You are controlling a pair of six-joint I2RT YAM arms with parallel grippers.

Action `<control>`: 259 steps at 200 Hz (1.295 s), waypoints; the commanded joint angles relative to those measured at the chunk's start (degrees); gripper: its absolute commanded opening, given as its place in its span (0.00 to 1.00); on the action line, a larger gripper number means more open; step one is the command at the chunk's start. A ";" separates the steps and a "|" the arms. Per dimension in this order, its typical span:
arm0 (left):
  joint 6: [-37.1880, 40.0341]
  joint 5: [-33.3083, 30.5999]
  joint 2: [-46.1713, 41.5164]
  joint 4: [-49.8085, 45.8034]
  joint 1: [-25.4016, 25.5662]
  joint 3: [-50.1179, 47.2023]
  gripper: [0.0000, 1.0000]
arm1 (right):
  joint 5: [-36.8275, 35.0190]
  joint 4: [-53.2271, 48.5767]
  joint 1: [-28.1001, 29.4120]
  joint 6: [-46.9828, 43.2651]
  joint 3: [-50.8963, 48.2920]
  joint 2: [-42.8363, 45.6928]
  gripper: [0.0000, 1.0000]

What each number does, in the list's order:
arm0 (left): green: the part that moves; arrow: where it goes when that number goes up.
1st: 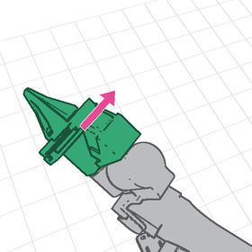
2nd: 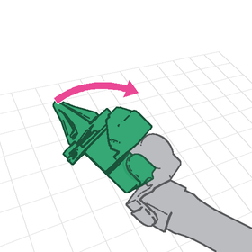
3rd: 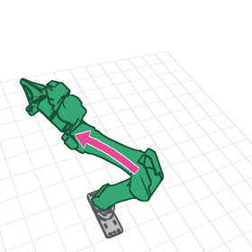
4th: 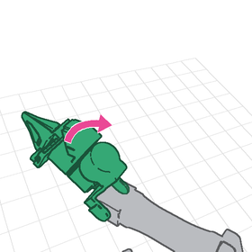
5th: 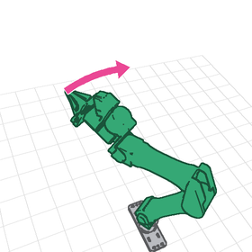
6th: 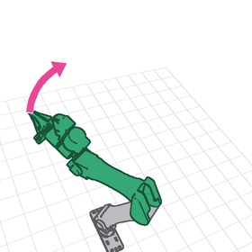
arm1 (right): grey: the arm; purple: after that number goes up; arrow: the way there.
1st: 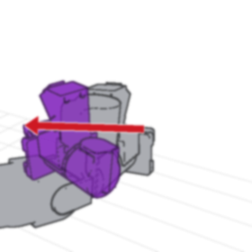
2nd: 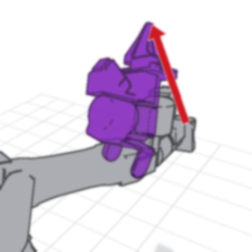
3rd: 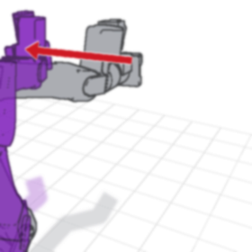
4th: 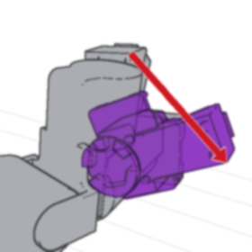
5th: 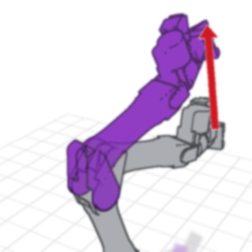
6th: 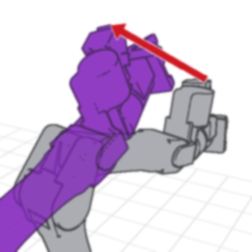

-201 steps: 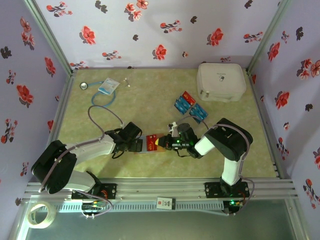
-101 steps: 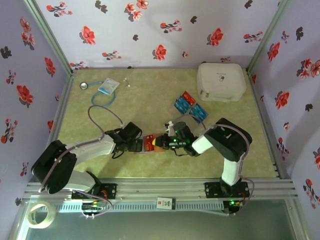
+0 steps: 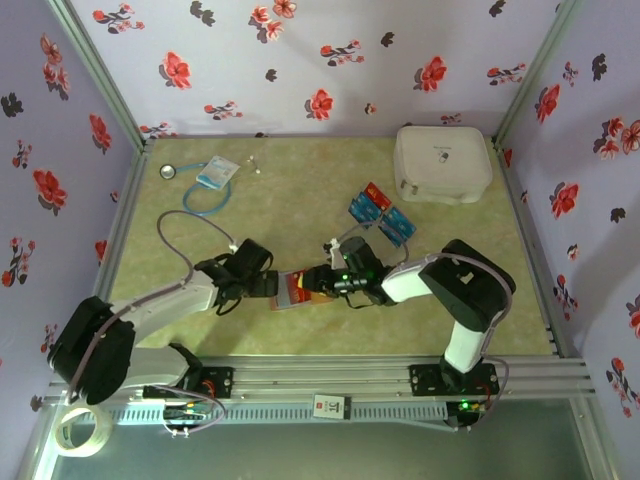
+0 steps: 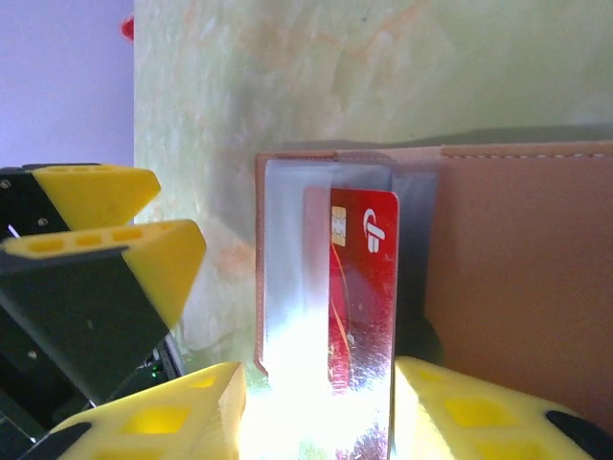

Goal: Put the credit cards into the card holder

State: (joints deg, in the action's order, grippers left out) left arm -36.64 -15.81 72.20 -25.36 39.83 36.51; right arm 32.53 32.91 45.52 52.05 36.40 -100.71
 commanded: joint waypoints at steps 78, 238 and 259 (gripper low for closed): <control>-2.79 0.05 -1.20 -5.11 -3.08 -2.06 1.00 | -16.37 -40.95 1.17 -17.96 14.13 9.43 0.44; -0.80 -3.19 6.93 -6.98 -0.98 1.19 1.00 | -20.99 -48.22 5.65 -21.64 23.63 -1.82 0.07; -0.49 -3.21 7.63 -6.90 -0.90 1.62 1.00 | -20.93 -48.26 6.06 -21.70 24.22 -2.63 0.06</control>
State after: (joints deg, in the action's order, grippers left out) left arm -38.37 -17.43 78.41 -31.38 38.48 36.73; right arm 12.56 -14.15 50.83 31.44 58.67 -102.06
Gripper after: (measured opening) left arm 0.997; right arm 0.066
